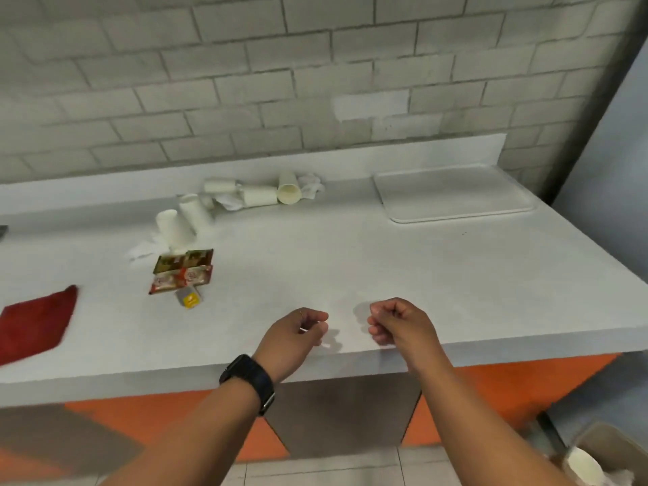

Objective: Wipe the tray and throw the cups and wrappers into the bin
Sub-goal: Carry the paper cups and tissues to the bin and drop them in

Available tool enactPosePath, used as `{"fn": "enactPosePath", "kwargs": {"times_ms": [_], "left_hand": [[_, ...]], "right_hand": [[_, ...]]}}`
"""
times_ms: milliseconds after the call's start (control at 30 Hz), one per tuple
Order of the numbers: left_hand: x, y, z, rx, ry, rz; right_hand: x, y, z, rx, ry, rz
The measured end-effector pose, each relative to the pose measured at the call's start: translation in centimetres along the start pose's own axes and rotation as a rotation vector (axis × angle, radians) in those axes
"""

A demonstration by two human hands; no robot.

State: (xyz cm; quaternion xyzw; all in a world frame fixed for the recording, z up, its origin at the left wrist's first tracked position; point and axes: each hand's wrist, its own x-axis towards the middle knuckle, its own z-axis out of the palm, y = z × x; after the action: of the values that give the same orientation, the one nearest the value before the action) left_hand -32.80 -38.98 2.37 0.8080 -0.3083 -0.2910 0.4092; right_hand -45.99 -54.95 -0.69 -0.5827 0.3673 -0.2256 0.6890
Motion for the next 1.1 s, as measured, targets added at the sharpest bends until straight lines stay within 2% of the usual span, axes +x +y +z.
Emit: {"fn": "enactPosePath", "kwargs": {"times_ms": [267, 467, 733, 867, 1100], "left_hand": [[0.3, -4.8, -7.8, -0.095, 0.178, -0.056], [1.9, -6.4, -10.4, -0.189, 0.332, -0.072], [3.0, -8.6, -13.4, -0.278, 0.541, -0.126], [3.1, -10.2, -14.9, -0.357, 0.613, -0.165], [6.7, -12.6, -21.8, -0.091, 0.59, -0.166]], "right_hand": [[1.8, 0.1, 8.8, -0.023, -0.115, -0.008], [4.7, -1.0, 11.5, -0.059, -0.205, -0.016], [8.5, -2.1, 15.7, -0.114, -0.406, 0.032], [8.8, -1.5, 17.4, -0.152, -0.425, 0.077], [8.9, -1.1, 24.3, -0.458, -0.345, -0.056]]}}
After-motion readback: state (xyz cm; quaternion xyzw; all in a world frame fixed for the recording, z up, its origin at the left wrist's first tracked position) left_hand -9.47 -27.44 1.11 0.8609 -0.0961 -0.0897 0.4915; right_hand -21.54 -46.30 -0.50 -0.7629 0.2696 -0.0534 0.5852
